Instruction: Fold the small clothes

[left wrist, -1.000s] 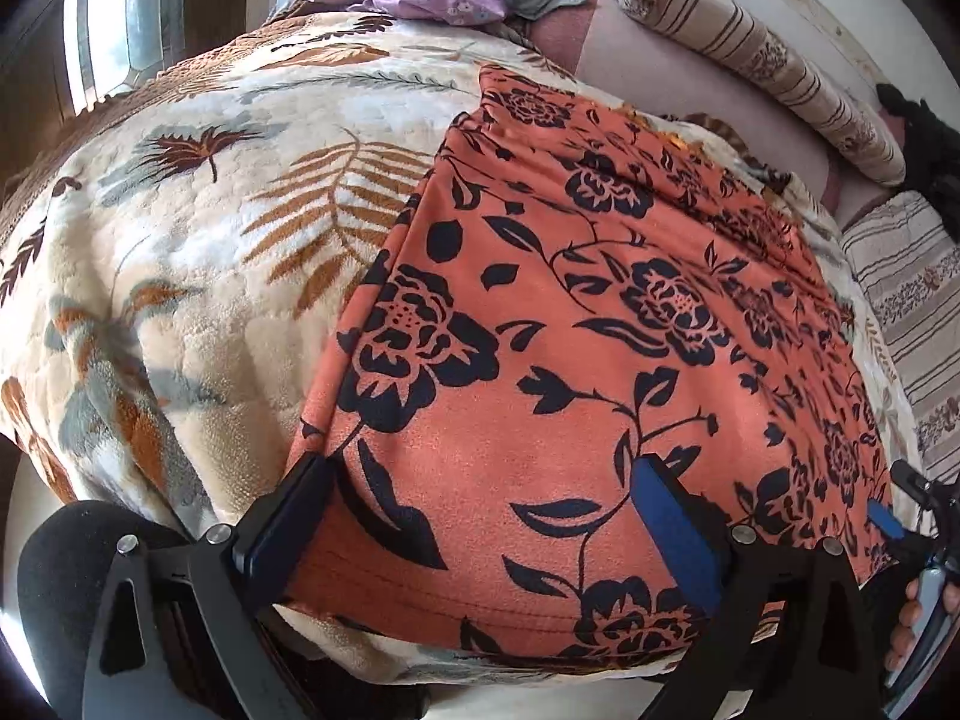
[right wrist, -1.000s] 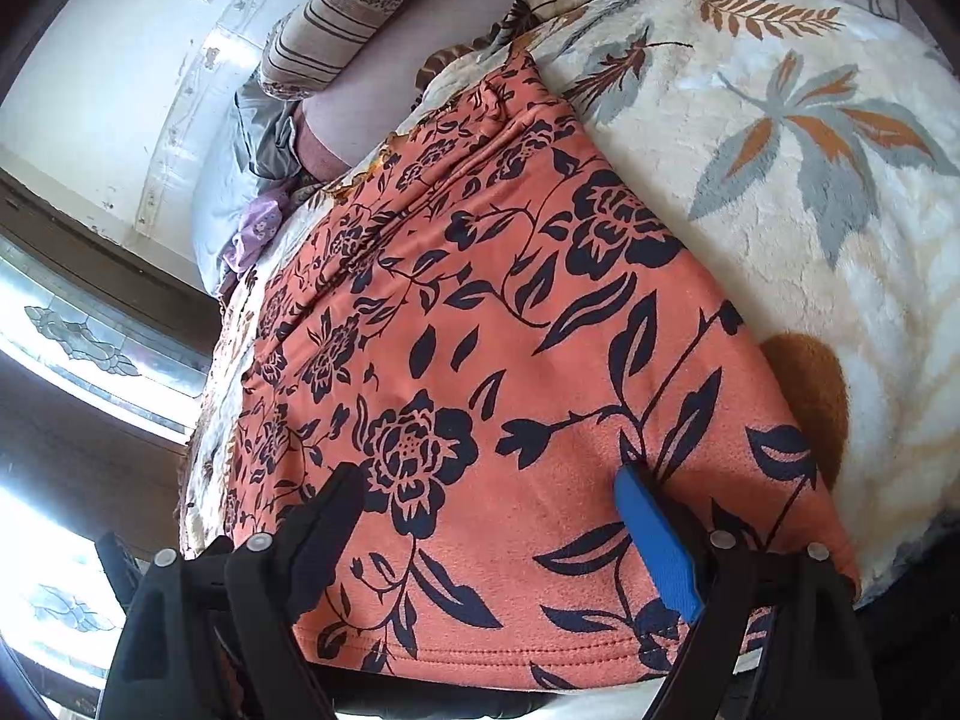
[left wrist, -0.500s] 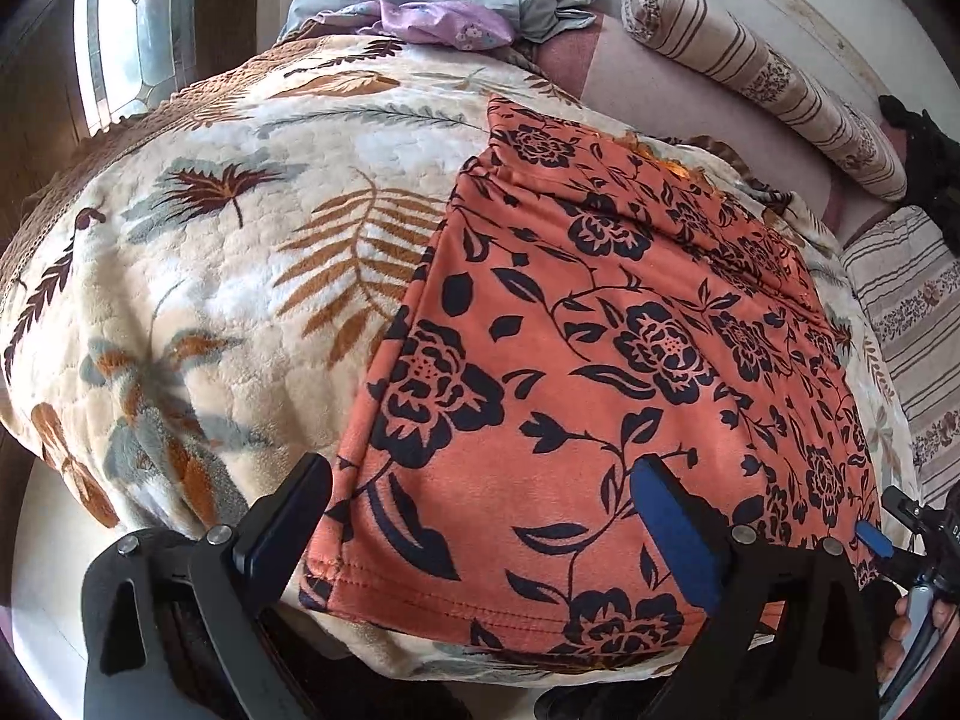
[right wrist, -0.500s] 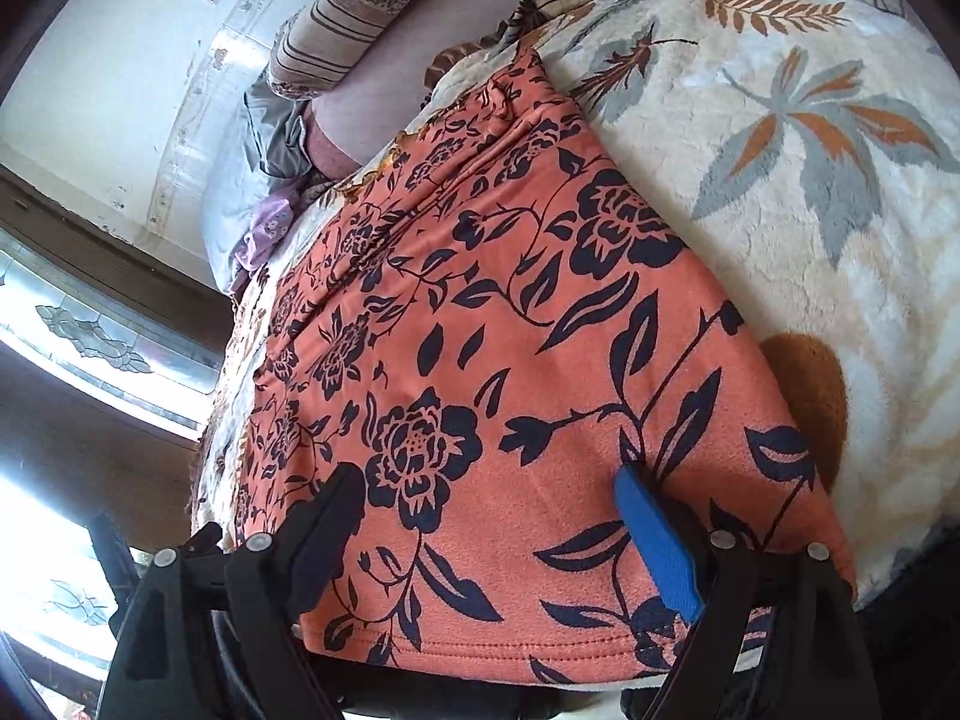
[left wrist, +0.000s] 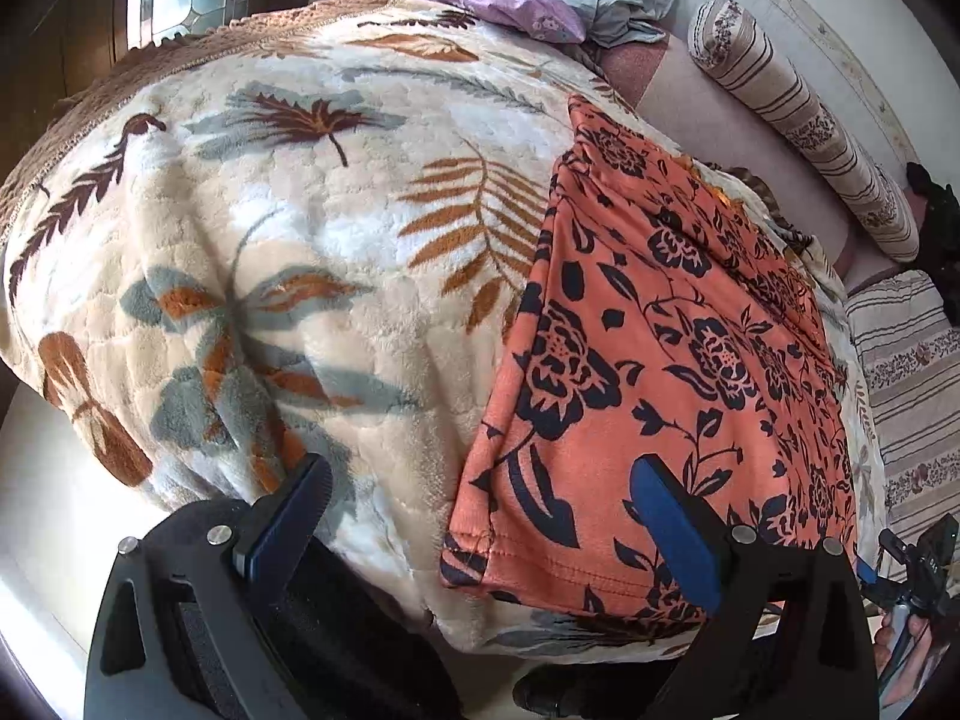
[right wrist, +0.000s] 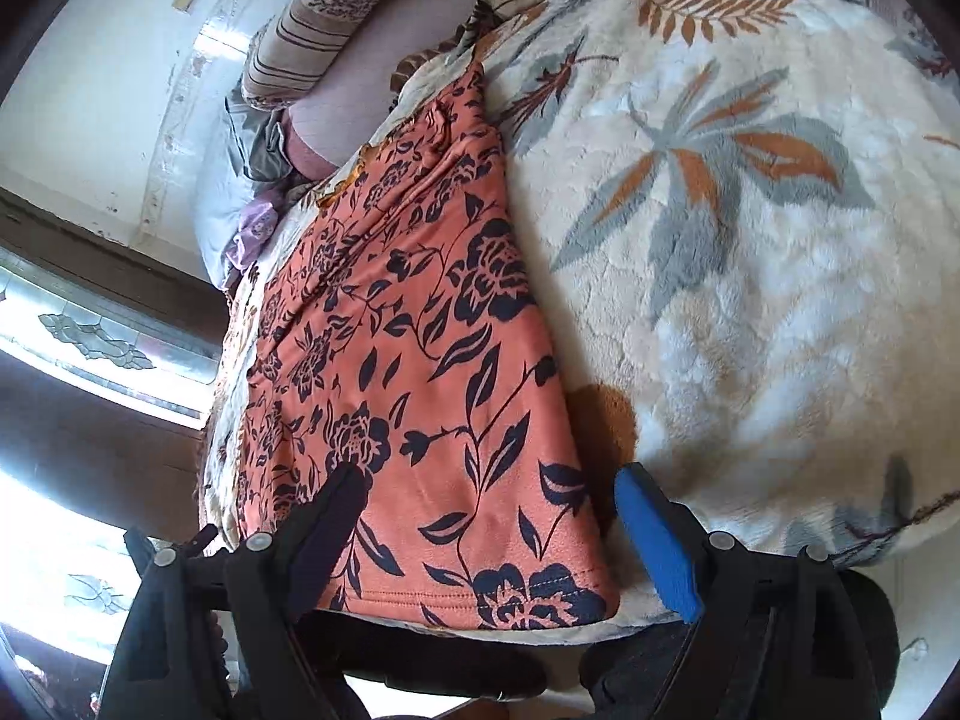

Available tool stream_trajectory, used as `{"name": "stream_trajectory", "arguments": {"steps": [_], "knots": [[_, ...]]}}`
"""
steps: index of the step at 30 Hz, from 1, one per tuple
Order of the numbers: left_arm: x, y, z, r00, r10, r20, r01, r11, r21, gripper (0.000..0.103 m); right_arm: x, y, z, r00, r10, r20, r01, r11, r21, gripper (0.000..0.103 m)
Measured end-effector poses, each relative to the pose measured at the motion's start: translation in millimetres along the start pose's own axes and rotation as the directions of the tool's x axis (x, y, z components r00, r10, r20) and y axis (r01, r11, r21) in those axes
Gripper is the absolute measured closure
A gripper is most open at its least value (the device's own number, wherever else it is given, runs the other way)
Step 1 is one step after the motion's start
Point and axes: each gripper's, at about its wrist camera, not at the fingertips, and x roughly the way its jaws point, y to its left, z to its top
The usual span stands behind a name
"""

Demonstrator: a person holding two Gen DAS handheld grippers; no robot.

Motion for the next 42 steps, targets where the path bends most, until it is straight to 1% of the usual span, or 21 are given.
{"name": "stream_trajectory", "arguments": {"steps": [1, 2, 3, 5, 6, 7, 9, 10, 11, 12, 17, 23, 26, 29, 32, 34, 36, 37, 38, 39, 42], "knots": [[1.8, 0.0, -3.7, 1.0, -0.004, -0.013, 0.005, 1.0, 0.005, 0.004, 3.0, 2.5, -4.7, 1.0, 0.016, -0.015, -0.016, 1.0, -0.007, 0.024], [2.4, -1.1, -6.8, 1.0, -0.011, -0.02, 0.011, 1.0, 0.015, 0.004, 4.8, 4.4, -6.8, 1.0, 0.012, -0.023, -0.012, 1.0, -0.016, 0.039], [2.4, -2.3, -9.5, 1.0, -0.009, -0.025, 0.009, 1.0, 0.03, 0.004, 5.8, 4.3, -8.3, 1.0, 0.002, -0.024, -0.002, 1.0, -0.016, 0.043], [3.8, -4.4, -12.6, 0.999, 0.015, -0.031, -0.013, 0.998, 0.063, 0.004, 8.5, -0.9, -8.9, 1.0, -0.012, -0.025, 0.013, 1.0, 0.001, 0.047], [5.4, -4.1, -12.7, 0.999, 0.018, -0.038, -0.015, 0.997, 0.071, 0.004, 10.2, -3.8, -8.9, 0.999, -0.025, -0.027, 0.026, 1.0, 0.009, 0.046], [7.0, -2.3, -12.8, 0.999, 0.012, -0.047, -0.009, 0.998, 0.068, 0.006, 10.7, -6.0, -8.9, 1.0, -0.014, -0.027, 0.015, 1.0, 0.017, 0.047], [11.8, 2.3, -13.4, 0.997, -0.003, -0.078, 0.006, 0.999, 0.044, 0.022, 10.6, -7.4, -8.2, 1.0, -0.002, -0.028, 0.002, 1.0, 0.021, 0.045], [15.7, 4.4, -13.8, 0.995, -0.003, -0.098, 0.007, 0.999, 0.039, 0.037, 10.5, -8.9, -7.8, 1.0, 0.003, -0.029, -0.002, 1.0, 0.018, 0.045], [17.4, 4.4, -14.7, 0.994, 0.023, -0.103, -0.018, 0.999, 0.048, 0.042, 10.8, -9.9, -8.1, 1.0, 0.007, -0.028, -0.007, 1.0, 0.013, 0.045], [16.6, 3.2, -15.3, 0.994, 0.031, -0.101, -0.025, 0.998, 0.061, 0.043, 10.7, -11.1, -8.2, 1.0, 0.014, -0.027, -0.014, 1.0, 0.015, 0.045], [4.4, -7.5, -14.4, 0.998, 0.012, -0.062, -0.005, 0.994, 0.109, 0.044, 10.4, -14.6, -8.3, 0.999, 0.039, -0.026, -0.038, 0.999, 0.031, 0.045], [16.4, -11.0, -12.7, 0.996, 0.032, -0.079, -0.021, 0.991, 0.133, 0.044, 11.0, -14.6, -6.8, 0.998, 0.039, -0.046, -0.038, 0.999, 0.031, 0.045], [-4.5, -13.1, -12.5, 0.999, 0.009, -0.034, -0.005, 0.993, 0.119, 0.045, 10.4, -16.3, -7.4, 0.998, 0.047, -0.05, -0.045, 0.998, 0.032, 0.045], [-31.9, -14.5, -11.8, 0.999, -0.004, 0.051, -0.002, 0.991, 0.135, 0.044, 10.9, -18.2, -7.8, 0.997, 0.059, -0.044, -0.057, 0.997, 0.047, 0.045], [-37.4, -20.5, -1.9, 0.996, -0.057, 0.067, 0.045, 0.986, 0.163, 0.042, 12.2, -18.3, -7.3, 0.997, 0.058, -0.047, -0.056, 0.997, 0.048, 0.044], [-24.6, -24.4, 5.7, 0.997, -0.058, 0.06, 0.047, 0.985, 0.168, 0.038, 13.0, -16.5, -6.8, 0.997, 0.058, -0.051, -0.056, 0.998, 0.043, 0.041], [3.9, -25.3, 9.0, 0.999, -0.049, -0.012, 0.05, 0.985, 0.162, 0.037, 13.5, -14.3, -7.0, 0.997, 0.052, -0.053, -0.05, 0.998, 0.038, 0.04], [17.6, -22.7, 6.7, 0.998, -0.025, -0.052, 0.033, 0.988, 0.149, 0.038, 13.3, -14.1, -7.0, 0.997, 0.051, -0.053, -0.049, 0.998, 0.037, 0.04], [24.9, -20.3, 3.1, 0.998, -0.011, -0.066, 0.02, 0.989, 0.146, 0.039, 13.1, -14.1, -7.0, 0.997, 0.052, -0.055, -0.05, 0.998, 0.038, 0.04], [22.5, -21.8, -0.5, 0.999, -0.011, -0.034, 0.016, 0.985, 0.171, 0.039, 13.0, -13.6, -7.0, 0.997, 0.054, -0.057, -0.051, 0.998, 0.039, 0.04], [19.7, -25.3, -9.0, 0.999, 0.003, -0.045, 0.007, 0.975, 0.223, 0.039, 13.3, -8.3, -7.6, 0.996, 0.043, -0.073, -0.042, 0.999, 0.016, 0.04]]}}
